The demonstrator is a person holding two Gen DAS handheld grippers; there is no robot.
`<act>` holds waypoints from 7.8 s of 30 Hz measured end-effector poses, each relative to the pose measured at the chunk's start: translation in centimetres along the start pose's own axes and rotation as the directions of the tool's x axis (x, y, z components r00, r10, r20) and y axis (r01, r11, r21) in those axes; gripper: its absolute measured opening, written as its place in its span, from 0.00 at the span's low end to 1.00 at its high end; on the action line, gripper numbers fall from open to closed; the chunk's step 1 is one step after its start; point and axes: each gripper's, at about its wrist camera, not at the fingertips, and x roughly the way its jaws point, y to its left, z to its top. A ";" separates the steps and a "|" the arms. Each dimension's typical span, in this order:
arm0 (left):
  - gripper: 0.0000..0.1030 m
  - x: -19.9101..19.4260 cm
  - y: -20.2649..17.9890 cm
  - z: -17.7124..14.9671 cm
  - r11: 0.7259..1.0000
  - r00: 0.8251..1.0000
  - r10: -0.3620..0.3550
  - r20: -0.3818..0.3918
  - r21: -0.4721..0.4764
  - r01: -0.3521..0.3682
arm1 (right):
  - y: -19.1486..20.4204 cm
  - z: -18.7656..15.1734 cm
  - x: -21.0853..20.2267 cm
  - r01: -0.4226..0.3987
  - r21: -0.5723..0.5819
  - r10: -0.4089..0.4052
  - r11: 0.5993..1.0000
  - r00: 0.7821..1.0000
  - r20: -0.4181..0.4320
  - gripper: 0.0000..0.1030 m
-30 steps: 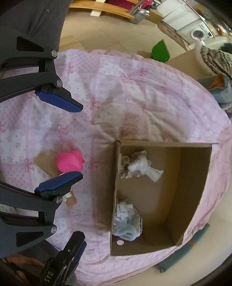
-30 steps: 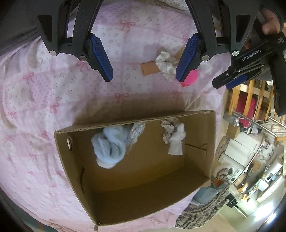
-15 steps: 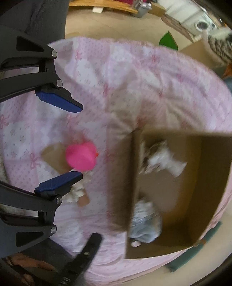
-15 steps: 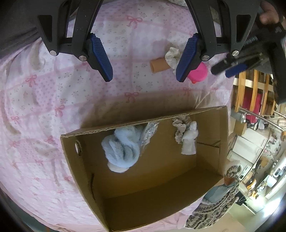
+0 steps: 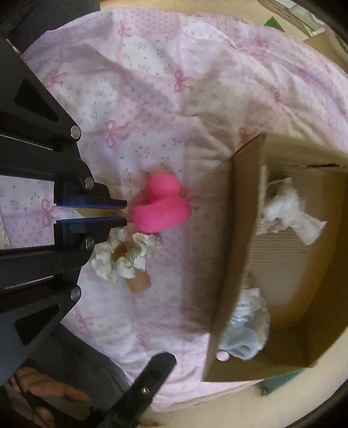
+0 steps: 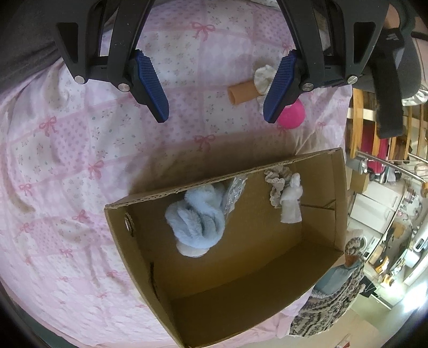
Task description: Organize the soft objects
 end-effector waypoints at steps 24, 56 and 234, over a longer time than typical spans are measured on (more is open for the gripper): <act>0.05 -6.4 2.1 -0.1 0.996 0.976 0.088 0.197 -0.049 -0.080 | 0.7 -1.0 6.3 -0.104 0.042 0.112 0.994 0.953 -0.280 0.38; 0.05 -8.6 2.1 0.0 0.994 0.961 0.093 0.261 -0.085 -0.073 | 3.5 0.1 -2.1 -0.165 -0.091 0.162 0.982 0.986 -0.042 0.03; 0.91 -5.1 5.0 1.8 0.973 0.961 0.186 0.204 -0.175 -0.151 | 6.7 -2.6 2.9 -0.037 -0.365 -0.003 0.930 0.994 -0.108 0.13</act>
